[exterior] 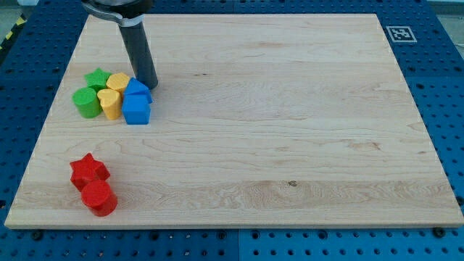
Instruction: Place your arm to the left side of the red blocks
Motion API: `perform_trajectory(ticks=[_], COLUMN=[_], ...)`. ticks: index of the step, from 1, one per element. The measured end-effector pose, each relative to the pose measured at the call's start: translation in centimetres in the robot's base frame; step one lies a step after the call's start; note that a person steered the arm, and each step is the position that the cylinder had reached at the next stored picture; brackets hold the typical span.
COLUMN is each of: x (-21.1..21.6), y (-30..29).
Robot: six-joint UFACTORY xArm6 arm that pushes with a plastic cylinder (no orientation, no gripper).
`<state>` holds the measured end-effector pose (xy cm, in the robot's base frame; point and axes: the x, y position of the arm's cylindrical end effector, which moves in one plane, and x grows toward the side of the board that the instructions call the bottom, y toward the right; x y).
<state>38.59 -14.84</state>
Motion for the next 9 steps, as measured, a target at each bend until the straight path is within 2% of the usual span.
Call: perform_trajectory(ticks=[2,4,5,9], x=[0.0,0.5,2.8,4.4], y=[0.9,6.6,8.6,8.6])
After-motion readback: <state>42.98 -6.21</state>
